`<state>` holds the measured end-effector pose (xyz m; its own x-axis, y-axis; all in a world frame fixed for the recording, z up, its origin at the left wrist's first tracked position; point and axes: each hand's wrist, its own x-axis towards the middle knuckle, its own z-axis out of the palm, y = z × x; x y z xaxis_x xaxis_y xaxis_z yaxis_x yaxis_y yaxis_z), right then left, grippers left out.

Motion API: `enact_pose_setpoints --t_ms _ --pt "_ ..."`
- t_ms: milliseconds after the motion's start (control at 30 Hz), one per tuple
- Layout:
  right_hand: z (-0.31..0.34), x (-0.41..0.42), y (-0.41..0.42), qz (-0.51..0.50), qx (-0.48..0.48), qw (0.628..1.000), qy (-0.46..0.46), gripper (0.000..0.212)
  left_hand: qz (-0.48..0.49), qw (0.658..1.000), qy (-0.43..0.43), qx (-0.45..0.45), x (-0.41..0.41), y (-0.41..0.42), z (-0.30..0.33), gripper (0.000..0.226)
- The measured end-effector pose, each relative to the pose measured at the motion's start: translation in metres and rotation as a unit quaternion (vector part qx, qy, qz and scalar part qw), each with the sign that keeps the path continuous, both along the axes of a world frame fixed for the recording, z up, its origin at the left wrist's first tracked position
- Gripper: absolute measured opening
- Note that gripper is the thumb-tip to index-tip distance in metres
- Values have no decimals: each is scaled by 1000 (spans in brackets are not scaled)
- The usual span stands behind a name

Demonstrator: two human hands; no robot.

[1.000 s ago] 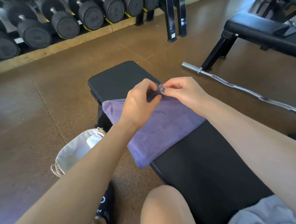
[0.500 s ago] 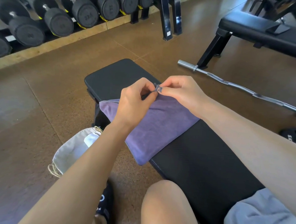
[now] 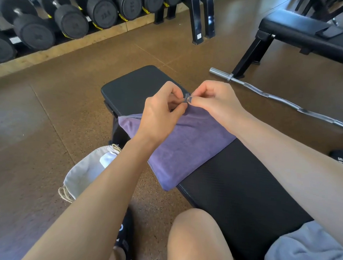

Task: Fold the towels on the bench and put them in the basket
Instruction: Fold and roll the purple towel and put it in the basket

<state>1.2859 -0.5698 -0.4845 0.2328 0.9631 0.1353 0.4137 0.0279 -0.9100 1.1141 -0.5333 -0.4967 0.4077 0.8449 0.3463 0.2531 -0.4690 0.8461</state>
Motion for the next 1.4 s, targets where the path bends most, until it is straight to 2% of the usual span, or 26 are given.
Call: enact_pose_setpoints --t_ms 133,233,367,700,1033,1267,1400 --pt "6 0 3 53 -12 997 -50 26 -4 1000 1 3 -2 0 -2 20" --pt "11 -3 7 72 -4 987 -143 22 -16 999 6 27 -2 0 -4 17" --pt "15 -6 8 60 15 984 -166 18 -16 996 53 67 -5 5 -9 14" --pt "16 2 10 6 50 983 -176 17 44 972 196 122 -20 17 -29 14" --pt "15 0 13 -38 70 988 -134 17 44 950 231 207 -17 19 -34 13" --pt "13 -2 13 -71 84 988 -112 19 54 948 260 174 -22 25 -44 18" --pt "12 -1 14 -81 94 985 -116 18 71 942 280 173 -25 29 -51 13"
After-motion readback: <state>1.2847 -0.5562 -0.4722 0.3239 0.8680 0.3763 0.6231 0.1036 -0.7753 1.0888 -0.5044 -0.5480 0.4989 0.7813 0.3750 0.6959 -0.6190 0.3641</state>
